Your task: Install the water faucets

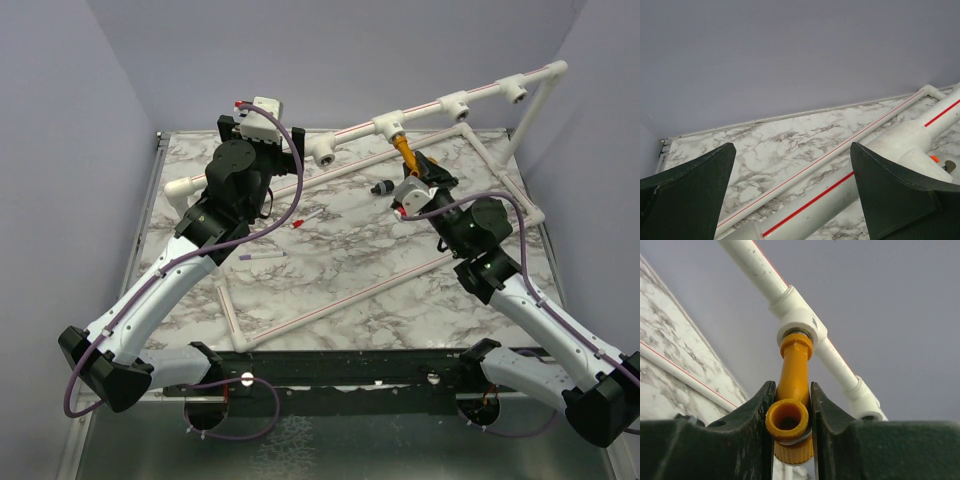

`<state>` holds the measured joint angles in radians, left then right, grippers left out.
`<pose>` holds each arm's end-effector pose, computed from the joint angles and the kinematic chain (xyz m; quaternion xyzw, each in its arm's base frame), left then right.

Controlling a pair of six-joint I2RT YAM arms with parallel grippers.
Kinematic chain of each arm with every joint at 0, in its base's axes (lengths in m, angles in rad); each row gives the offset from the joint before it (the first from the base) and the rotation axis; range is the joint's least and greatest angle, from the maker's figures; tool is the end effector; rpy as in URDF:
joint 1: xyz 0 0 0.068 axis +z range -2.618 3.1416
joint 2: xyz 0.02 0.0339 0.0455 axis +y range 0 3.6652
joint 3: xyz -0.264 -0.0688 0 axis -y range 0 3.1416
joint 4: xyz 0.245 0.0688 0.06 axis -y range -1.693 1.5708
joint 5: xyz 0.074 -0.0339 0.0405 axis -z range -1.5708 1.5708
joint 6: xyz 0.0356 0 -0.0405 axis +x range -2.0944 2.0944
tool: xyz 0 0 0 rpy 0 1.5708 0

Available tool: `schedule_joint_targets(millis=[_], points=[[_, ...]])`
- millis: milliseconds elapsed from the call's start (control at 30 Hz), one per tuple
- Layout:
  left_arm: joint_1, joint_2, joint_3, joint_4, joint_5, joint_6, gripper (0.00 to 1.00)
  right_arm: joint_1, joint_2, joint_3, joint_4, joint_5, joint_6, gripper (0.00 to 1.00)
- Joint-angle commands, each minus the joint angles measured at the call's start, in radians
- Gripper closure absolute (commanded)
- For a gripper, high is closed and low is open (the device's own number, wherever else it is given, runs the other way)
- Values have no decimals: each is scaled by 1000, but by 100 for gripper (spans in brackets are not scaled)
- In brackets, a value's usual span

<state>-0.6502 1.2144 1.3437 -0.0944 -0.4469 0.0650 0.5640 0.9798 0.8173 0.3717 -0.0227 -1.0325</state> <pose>0.2235 -0.1507 0.4557 0.0878 0.6903 -0.0549 0.7160 0.1953 0.1245 0.3751 -0.4569 0.4330 -0.1734 0.7575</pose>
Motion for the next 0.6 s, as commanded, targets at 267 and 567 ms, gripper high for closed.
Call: schedule_joint_targets(millis=[267,567], points=[[-15,-7,-29,-71,11,12,2,19,13,19,141,126,759,100],[-17,-16,-35,-68,11,12,2,18,6,14,195,280,1264,99]])
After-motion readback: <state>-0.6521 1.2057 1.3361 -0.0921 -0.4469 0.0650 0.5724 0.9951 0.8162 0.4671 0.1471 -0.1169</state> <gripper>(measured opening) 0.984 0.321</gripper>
